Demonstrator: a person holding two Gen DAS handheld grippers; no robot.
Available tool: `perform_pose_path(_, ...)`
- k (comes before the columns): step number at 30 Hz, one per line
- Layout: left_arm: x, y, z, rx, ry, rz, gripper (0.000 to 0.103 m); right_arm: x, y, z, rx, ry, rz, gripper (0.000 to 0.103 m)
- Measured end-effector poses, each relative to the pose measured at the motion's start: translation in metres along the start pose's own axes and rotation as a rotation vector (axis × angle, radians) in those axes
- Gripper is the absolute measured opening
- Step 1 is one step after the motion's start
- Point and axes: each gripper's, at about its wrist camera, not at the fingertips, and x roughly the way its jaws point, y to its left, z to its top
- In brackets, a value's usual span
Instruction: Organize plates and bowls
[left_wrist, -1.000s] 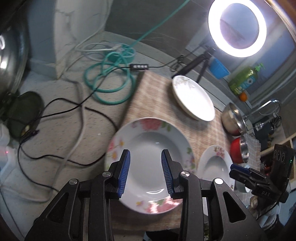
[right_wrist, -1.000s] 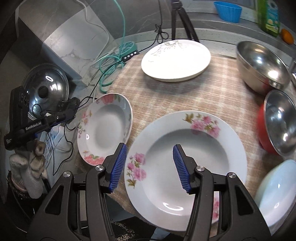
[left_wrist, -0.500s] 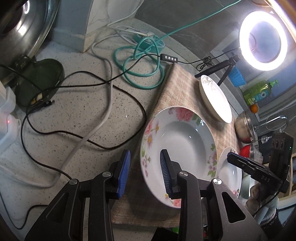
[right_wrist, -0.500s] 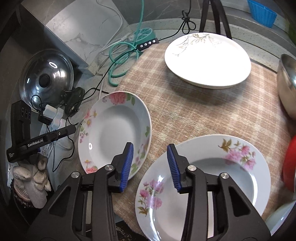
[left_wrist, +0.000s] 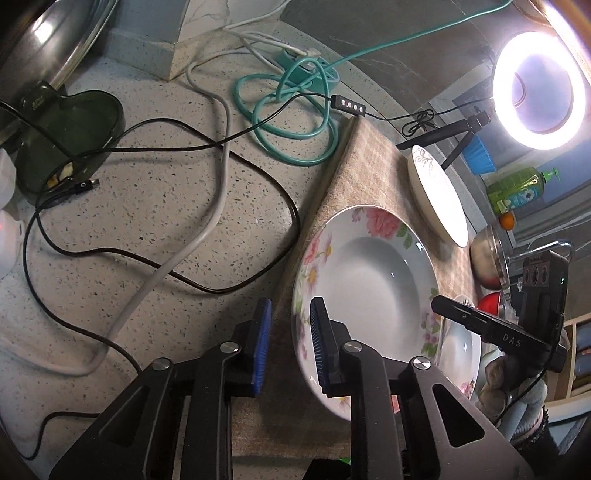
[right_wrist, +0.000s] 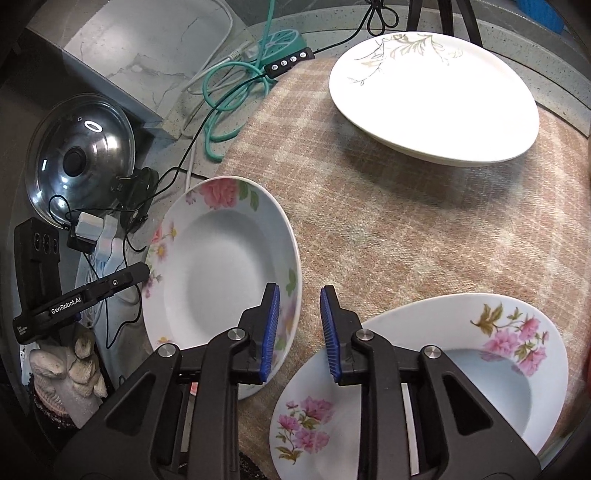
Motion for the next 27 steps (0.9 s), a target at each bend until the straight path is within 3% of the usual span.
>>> perform_pose_path(9,0.007,0.001,0.001,-0.007,0.024,-0.03,0.011,0.006,0.001,0.002,0.002,0.024,0.027,0.013)
perform_pose_path(27,0.006,-0.013,0.008,0.036,0.01,-0.018,0.009,0.002,-0.001,0.0,0.042,0.003,0.013,0.013)
